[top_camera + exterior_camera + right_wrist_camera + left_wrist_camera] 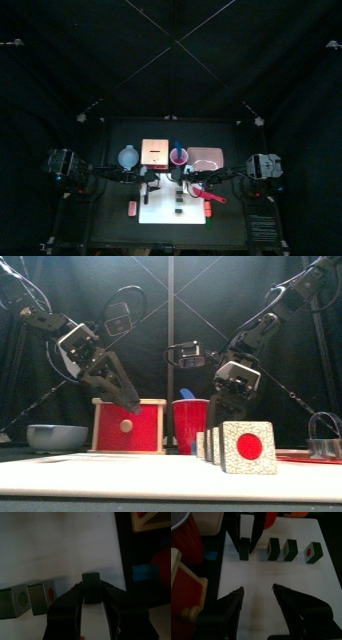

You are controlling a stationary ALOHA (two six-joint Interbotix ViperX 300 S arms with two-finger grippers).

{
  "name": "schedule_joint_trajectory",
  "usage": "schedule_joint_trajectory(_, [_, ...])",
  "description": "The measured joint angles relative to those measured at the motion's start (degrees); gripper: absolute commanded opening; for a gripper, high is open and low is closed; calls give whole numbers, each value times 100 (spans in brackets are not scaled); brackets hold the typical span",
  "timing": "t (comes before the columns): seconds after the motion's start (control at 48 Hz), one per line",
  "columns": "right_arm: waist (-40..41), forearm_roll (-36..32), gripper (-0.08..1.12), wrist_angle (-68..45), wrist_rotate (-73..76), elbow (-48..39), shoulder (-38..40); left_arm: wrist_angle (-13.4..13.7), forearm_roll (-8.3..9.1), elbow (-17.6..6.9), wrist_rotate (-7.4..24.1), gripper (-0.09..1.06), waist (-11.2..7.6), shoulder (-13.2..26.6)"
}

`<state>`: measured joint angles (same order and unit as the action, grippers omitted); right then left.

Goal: Place sushi on board then cut the sushi with the knife then place the pieces on the plate
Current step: Place the 4 sushi pieces on the plate

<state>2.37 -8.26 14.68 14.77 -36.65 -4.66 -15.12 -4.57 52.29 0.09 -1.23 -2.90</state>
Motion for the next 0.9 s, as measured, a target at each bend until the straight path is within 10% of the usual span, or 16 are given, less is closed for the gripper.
schedule_joint_trajectory(0.896, [1925,255,61,773,290,-668,976,0,-62,0,9,86,9,97])
